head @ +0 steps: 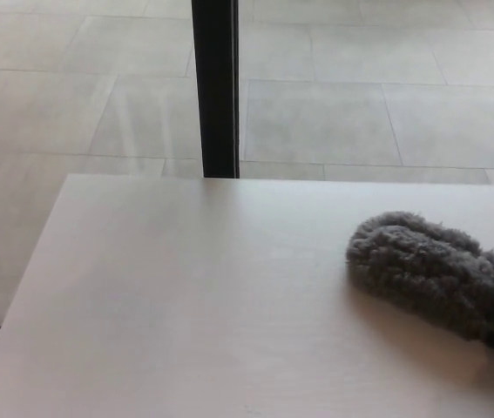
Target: The robot uses its right hand to pick up the duster kept in the middle of the desk and use it to wipe the desk by swiping its surface twice
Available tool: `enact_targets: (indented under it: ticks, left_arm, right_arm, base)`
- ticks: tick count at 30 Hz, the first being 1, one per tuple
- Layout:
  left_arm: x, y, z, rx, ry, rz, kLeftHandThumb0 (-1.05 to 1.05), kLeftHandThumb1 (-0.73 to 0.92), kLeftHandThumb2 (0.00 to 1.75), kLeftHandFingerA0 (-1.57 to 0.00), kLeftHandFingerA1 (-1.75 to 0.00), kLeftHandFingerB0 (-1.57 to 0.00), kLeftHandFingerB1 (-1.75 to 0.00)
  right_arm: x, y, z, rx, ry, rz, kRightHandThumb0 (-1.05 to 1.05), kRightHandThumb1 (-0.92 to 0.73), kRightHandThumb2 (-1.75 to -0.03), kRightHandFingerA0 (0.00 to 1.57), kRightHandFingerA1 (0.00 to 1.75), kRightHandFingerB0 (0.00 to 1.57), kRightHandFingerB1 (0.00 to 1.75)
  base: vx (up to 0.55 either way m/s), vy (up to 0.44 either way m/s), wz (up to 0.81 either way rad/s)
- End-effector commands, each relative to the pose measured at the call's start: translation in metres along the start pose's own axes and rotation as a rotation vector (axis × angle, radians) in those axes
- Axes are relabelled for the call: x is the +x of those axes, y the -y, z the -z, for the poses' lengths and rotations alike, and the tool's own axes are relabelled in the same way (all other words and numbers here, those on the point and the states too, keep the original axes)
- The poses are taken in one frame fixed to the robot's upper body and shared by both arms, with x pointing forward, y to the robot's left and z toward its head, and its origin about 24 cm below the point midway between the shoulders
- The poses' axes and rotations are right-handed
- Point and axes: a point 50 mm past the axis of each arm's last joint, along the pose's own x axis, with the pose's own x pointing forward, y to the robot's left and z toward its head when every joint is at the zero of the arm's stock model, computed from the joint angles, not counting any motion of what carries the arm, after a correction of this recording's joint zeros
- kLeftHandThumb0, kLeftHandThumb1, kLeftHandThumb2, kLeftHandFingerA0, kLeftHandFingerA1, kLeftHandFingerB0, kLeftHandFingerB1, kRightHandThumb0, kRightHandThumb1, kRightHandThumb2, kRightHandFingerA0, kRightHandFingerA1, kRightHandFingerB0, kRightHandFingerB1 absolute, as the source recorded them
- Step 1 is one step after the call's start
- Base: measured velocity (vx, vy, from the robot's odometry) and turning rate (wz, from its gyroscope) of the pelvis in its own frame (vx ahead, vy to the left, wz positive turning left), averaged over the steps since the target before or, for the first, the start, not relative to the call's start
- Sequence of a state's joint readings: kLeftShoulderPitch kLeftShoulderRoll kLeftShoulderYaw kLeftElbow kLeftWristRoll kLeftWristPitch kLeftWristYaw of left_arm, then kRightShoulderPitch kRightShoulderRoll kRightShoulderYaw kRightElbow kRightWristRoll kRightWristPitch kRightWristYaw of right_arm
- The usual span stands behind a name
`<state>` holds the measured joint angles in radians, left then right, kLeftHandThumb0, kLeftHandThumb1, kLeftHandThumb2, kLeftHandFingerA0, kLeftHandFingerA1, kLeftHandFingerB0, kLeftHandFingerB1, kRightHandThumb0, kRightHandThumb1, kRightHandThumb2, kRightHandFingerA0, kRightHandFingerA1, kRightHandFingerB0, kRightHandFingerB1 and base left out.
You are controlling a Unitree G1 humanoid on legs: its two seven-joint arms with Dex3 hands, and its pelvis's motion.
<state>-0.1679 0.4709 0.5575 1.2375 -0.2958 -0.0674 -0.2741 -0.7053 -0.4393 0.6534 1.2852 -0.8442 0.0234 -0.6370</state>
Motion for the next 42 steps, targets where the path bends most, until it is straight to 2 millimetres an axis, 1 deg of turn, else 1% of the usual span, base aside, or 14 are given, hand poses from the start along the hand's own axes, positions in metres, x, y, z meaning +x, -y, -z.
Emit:
enact_targets:
  ticks: [1, 8, 14, 18, 20, 27, 29, 30, 33, 35, 36, 39, 41, 42]
  left_arm:
    - [-0.003, -0.012, -0.002, 0.028, -0.019, -0.019, -0.54, 0.74, 0.62, -0.59, -0.63, -0.51, -0.49]
    - [-0.004, -0.015, -0.005, 0.042, -0.008, -0.020, -0.55, 0.74, 0.62, -0.60, -0.61, -0.49, -0.48]
    - [-0.003, -0.013, -0.006, 0.036, -0.014, -0.017, -0.53, 0.74, 0.62, -0.61, -0.63, -0.49, -0.48]
    - [-0.002, -0.010, -0.006, 0.033, -0.012, -0.018, -0.56, 0.71, 0.61, -0.60, -0.62, -0.49, -0.49]
    - [-0.002, -0.011, -0.006, 0.030, -0.010, -0.020, -0.54, 0.73, 0.62, -0.59, -0.60, -0.48, -0.48]
    - [-0.001, -0.009, -0.006, 0.027, -0.013, -0.015, -0.53, 0.74, 0.62, -0.59, -0.61, -0.48, -0.47]
    - [-0.001, -0.008, -0.006, 0.016, -0.014, -0.020, -0.53, 0.72, 0.62, -0.60, -0.62, -0.50, -0.48]
    - [-0.001, -0.008, -0.006, 0.018, -0.014, -0.019, -0.52, 0.73, 0.62, -0.59, -0.62, -0.50, -0.48]
    - [-0.001, -0.008, -0.007, 0.032, -0.015, -0.012, -0.52, 0.73, 0.62, -0.60, -0.62, -0.50, -0.48]
    - [-0.001, -0.008, -0.007, 0.028, -0.015, -0.011, -0.52, 0.73, 0.62, -0.60, -0.62, -0.50, -0.48]
    - [-0.001, -0.009, -0.007, 0.044, -0.012, -0.011, -0.53, 0.74, 0.62, -0.61, -0.62, -0.50, -0.48]
    - [-0.001, -0.009, -0.007, 0.057, -0.011, -0.013, -0.55, 0.73, 0.62, -0.60, -0.62, -0.50, -0.48]
    - [-0.001, -0.009, -0.006, 0.058, -0.014, -0.015, -0.54, 0.74, 0.62, -0.61, -0.61, -0.50, -0.47]
    - [-0.002, -0.009, -0.007, 0.064, -0.011, -0.009, -0.55, 0.73, 0.61, -0.59, -0.62, -0.49, -0.48]
  right_arm:
    - [-0.058, -0.040, 0.114, -0.037, -0.533, -0.453, -0.45, -0.57, -0.62, 0.88, 1.62, 0.66, 0.86]
    - [-0.065, -0.037, 0.132, 0.048, -0.596, -0.430, -0.40, -0.63, -0.58, 0.82, 1.54, 0.68, 0.79]
    - [-0.058, -0.038, 0.118, 0.080, -0.569, -0.414, -0.46, -0.60, -0.63, 0.77, 1.52, 0.70, 0.63]
    - [-0.039, -0.035, 0.080, 0.070, -0.451, -0.365, -0.40, -0.61, -0.63, 0.79, 1.49, 0.70, 0.71]
    - [-0.030, -0.032, 0.058, 0.069, -0.383, -0.330, -0.39, -0.62, -0.60, 0.81, 1.69, 0.72, 1.02]
    - [-0.008, -0.017, -0.030, 0.061, -0.129, -0.265, -0.41, -0.65, -0.60, 0.79, 1.73, 0.71, 0.91]
    - [-0.007, -0.013, -0.049, 0.040, -0.095, -0.253, -0.41, -0.70, -0.63, 0.82, 1.75, 0.71, 1.17]
    - [-0.006, -0.010, -0.060, 0.056, -0.064, -0.242, -0.37, -0.70, -0.62, 0.81, 1.73, 0.69, 0.87]
    - [-0.006, -0.002, -0.092, 0.063, 0.027, -0.217, -0.38, -0.72, -0.64, 0.85, 1.75, 0.66, 1.22]
    - [-0.007, 0.000, -0.097, 0.070, 0.038, -0.207, -0.38, -0.72, -0.64, 0.85, 1.75, 0.66, 1.22]
    - [-0.008, 0.002, -0.108, 0.091, 0.072, -0.200, -0.35, -0.73, -0.63, 0.84, 1.74, 0.60, 0.68]
    - [-0.016, 0.008, -0.132, 0.140, 0.158, -0.187, -0.35, -0.77, -0.64, 0.79, 1.74, 0.69, 0.87]
    - [-0.024, 0.010, -0.144, 0.156, 0.217, -0.162, -0.34, -0.74, -0.64, 0.77, 1.70, 0.76, 0.88]
    - [-0.029, 0.010, -0.147, 0.160, 0.249, -0.130, -0.37, -0.52, -0.97, 1.07, 1.28, 0.79, 0.99]
  base:
    - [0.00, 0.000, 0.00]
    - [0.00, 0.000, 0.00]
    - [0.00, 0.000, 0.00]
    - [0.00, 0.000, 0.00]
    - [0.00, 0.000, 0.00]
    - [0.00, 0.000, 0.00]
    - [0.00, 0.000, 0.00]
    - [0.00, 0.000, 0.00]
    - [0.00, 0.000, 0.00]
    - [0.00, 0.000, 0.00]
    - [0.00, 0.000, 0.00]
    - [0.00, 0.000, 0.00]
    - [0.00, 0.000, 0.00]
    - [0.00, 0.000, 0.00]
